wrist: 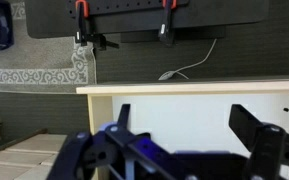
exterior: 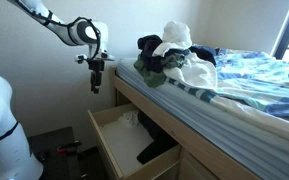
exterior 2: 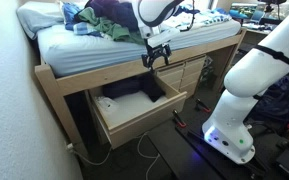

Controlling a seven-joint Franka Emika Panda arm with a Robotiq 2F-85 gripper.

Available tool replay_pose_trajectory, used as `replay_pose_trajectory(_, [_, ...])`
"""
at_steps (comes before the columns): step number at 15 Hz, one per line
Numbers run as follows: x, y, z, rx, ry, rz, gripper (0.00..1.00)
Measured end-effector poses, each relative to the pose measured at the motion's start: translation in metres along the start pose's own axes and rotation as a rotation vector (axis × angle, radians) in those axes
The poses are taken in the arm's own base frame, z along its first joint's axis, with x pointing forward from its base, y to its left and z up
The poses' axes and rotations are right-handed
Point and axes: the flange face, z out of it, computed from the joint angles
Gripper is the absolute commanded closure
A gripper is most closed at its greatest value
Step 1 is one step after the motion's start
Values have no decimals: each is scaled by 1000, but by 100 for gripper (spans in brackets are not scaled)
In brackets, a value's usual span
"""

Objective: Put the black shirt in the open drawer

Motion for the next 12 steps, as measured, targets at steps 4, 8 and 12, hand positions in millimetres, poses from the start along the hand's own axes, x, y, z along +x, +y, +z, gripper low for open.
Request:
replay_pose_trajectory(4, [0,0,0,0,0,0,0])
replay_pose_trajectory(8, [0,0,0,0,0,0,0])
replay_pose_trajectory(12, [0,1,-2,3,5,3,0])
